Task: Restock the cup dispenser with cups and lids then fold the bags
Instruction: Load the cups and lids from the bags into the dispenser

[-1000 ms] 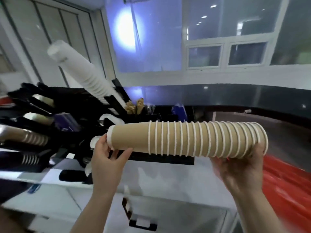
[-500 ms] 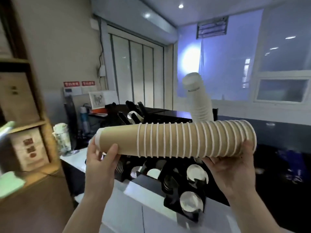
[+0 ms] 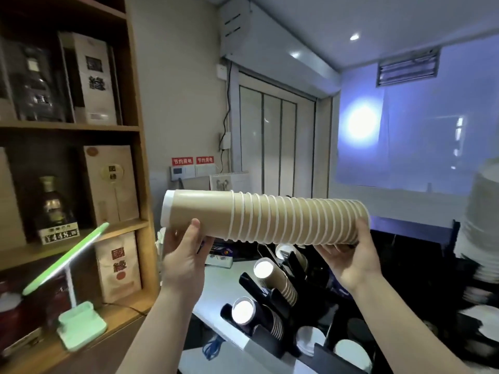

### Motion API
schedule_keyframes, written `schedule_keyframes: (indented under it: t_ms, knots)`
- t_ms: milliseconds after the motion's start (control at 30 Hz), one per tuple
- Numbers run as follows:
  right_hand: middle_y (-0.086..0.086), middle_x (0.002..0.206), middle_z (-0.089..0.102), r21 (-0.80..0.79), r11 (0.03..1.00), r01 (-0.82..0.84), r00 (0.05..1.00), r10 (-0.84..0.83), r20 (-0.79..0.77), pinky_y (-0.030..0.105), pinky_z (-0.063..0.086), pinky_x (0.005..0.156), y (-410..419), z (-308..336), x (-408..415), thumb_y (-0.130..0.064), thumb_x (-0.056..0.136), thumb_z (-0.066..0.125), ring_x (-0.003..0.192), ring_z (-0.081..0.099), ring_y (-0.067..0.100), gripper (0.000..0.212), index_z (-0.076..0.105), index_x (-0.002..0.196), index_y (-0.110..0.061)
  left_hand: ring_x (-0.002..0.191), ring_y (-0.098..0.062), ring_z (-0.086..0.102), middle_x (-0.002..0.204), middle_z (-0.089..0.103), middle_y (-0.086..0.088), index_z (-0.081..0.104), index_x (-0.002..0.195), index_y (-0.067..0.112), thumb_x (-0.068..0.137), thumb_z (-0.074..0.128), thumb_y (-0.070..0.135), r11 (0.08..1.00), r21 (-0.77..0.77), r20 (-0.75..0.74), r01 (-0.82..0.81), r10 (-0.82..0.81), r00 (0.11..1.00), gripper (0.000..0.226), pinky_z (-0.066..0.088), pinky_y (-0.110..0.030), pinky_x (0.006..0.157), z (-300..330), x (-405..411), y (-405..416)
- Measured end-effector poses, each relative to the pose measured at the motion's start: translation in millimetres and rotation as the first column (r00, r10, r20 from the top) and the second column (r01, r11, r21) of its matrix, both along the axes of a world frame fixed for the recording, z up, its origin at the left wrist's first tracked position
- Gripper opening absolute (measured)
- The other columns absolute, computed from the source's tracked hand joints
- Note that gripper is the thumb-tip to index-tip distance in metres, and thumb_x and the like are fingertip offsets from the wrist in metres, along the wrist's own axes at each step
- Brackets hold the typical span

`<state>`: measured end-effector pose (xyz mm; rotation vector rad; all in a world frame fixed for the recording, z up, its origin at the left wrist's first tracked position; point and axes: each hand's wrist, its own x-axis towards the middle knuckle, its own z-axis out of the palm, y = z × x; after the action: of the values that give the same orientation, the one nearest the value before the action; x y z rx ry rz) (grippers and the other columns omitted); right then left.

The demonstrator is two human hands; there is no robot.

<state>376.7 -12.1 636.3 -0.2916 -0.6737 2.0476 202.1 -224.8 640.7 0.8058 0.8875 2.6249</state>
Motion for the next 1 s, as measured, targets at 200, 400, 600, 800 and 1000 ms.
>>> schedule_keyframes:
  t_ms: [200,400,600,800,1000]
  knots:
    - [0.003,0.105,0.066,0.112,0.991,0.079,0.968,-0.104,0.230,0.037,0.056,0.069,50.8,-3.1,-72.6,-0.049,0.092,0.055,0.096,0.064,0.019,0.035,0.061,0.106,-0.018,0.120,-0.023,0.058,0.131,0.061,-0.001,0.041,0.138,0.034,0.047,0.088,0.055,0.969,-0.150,-0.154,0.196,-0.219,0.964,0.105,0.057,-0.041,0.085,14.7,-56.3,33.6]
    - [-0.001,0.105,0.069,0.435,0.897,0.080,0.866,-0.279,0.416,0.033,0.053,0.070,124.0,-1.3,-124.9,-0.032,0.100,0.046,0.095,0.065,0.014,0.019,0.063,0.102,-0.023,0.118,-0.020,0.060,0.125,0.065,0.001,0.050,0.131,0.030,0.051,0.086,0.054,0.967,-0.165,-0.234,0.195,-0.230,0.944,0.091,0.058,-0.036,0.078,44.6,-112.0,95.0]
    - [0.004,0.094,0.068,0.616,0.788,0.008,0.665,-0.464,0.585,0.040,0.056,0.064,176.1,8.3,-160.2,-0.029,0.099,0.047,0.084,0.065,0.022,0.020,0.062,0.098,-0.015,0.114,-0.016,0.062,0.123,0.064,0.006,0.050,0.128,0.039,0.063,0.082,0.047,0.988,-0.148,-0.401,0.053,-0.109,0.909,0.073,0.055,-0.042,0.088,70.6,-155.6,146.6]
    - [0.004,0.065,0.060,0.686,0.727,0.034,0.448,-0.624,0.640,0.029,0.037,0.067,185.9,2.2,-167.9,-0.021,0.092,0.059,0.064,0.053,0.016,0.031,0.066,0.088,0.009,0.112,-0.026,0.061,0.117,0.064,-0.008,0.055,0.120,0.022,0.063,0.070,0.042,0.977,-0.203,-0.495,0.064,-0.158,0.854,0.062,0.052,-0.054,0.091,87.6,-179.7,174.5]
    - [-0.006,0.063,0.072,0.738,0.672,0.067,0.349,-0.709,0.613,0.031,0.050,0.069,179.1,-1.7,-166.6,-0.025,0.084,0.071,0.054,0.067,0.008,0.014,0.074,0.073,-0.017,0.109,-0.027,0.062,0.114,0.065,-0.011,0.053,0.122,0.013,0.077,0.065,0.028,0.974,-0.213,-0.575,0.073,-0.186,0.796,0.049,0.049,-0.056,0.093,103.1,-201.0,193.8]
